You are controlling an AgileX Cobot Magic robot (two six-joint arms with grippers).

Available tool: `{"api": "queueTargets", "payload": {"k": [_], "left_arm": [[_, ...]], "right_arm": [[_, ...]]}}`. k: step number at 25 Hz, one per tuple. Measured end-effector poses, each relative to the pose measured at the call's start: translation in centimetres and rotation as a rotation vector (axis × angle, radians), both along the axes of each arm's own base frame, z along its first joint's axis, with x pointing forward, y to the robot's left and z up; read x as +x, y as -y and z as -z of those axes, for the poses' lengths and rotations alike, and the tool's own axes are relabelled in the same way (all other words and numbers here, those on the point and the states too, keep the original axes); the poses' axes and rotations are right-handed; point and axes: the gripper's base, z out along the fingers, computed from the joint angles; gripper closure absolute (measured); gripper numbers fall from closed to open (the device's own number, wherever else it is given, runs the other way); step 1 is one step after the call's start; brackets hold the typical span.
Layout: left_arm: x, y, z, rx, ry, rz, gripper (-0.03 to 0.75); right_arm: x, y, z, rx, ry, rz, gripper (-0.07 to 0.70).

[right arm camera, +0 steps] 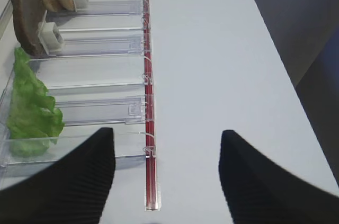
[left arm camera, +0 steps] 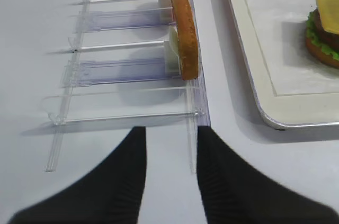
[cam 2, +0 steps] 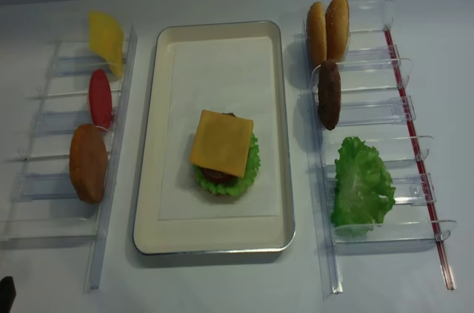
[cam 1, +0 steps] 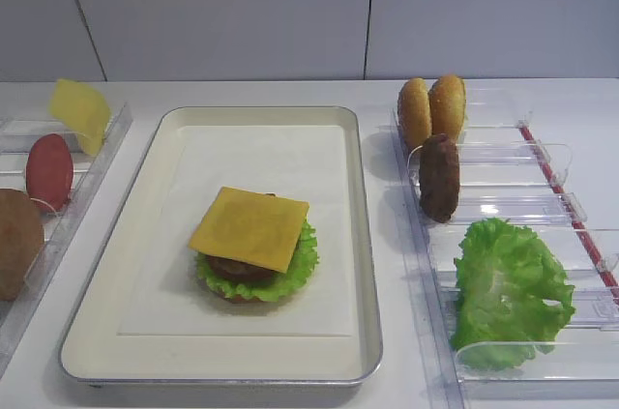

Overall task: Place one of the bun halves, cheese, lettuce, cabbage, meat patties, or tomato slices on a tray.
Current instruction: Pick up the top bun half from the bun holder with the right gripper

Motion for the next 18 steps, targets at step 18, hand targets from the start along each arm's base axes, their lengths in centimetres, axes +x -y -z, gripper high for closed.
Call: {"api": "queueTargets", "payload": {"k": [18], "left_arm": [[0.0, 0.0, 0.0, 0.0, 0.002, 0.0, 0.499]], "right_arm": [[3.7, 0.1, -3.4, 0.053, -0.138, -0.02, 0.212]]}}
